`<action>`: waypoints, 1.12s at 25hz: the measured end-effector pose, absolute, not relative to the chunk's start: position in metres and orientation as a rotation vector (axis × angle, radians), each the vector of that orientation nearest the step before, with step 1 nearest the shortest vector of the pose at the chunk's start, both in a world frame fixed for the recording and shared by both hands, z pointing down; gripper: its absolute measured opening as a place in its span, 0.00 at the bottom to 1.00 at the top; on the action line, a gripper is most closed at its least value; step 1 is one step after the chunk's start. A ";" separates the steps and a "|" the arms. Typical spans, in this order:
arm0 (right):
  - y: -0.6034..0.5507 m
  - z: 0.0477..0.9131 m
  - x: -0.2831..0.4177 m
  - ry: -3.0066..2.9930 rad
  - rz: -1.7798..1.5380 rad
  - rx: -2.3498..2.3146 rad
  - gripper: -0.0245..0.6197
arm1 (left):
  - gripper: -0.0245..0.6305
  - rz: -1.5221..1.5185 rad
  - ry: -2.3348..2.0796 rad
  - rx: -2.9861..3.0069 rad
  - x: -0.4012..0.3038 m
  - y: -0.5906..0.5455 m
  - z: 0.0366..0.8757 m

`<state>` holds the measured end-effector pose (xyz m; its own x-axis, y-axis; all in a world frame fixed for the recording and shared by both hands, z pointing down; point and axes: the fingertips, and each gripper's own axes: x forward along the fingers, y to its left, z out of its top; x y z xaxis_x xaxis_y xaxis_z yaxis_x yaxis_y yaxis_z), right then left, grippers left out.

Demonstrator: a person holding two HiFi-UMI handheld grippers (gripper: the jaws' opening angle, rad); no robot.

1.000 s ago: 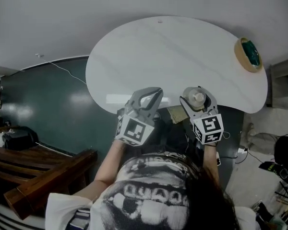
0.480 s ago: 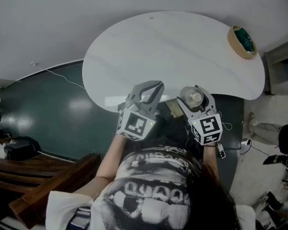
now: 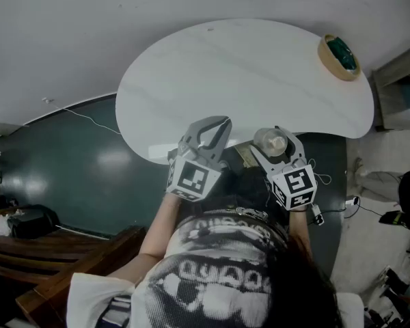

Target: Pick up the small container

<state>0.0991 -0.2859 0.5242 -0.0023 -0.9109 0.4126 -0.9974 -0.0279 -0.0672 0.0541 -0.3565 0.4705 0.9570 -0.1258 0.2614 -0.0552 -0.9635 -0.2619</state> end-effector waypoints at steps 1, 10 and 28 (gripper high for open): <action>-0.285 0.524 0.100 -2.000 0.509 2.031 0.55 | 0.06 -0.408 0.133 -2.856 0.054 -0.356 0.471; -0.285 0.523 0.106 -2.007 0.518 2.049 0.55 | 0.05 -0.423 0.122 -2.858 0.059 -0.354 0.478; -0.284 0.527 0.120 -1.990 0.526 2.064 0.55 | 0.06 -0.430 0.062 -2.858 0.072 -0.341 0.484</action>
<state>0.1197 -0.2838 0.5272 0.0154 -0.9139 0.4056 -0.9950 -0.0542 -0.0844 0.0718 -0.3408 0.4843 0.9555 -0.0785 0.2845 -0.0047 -0.9679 -0.2512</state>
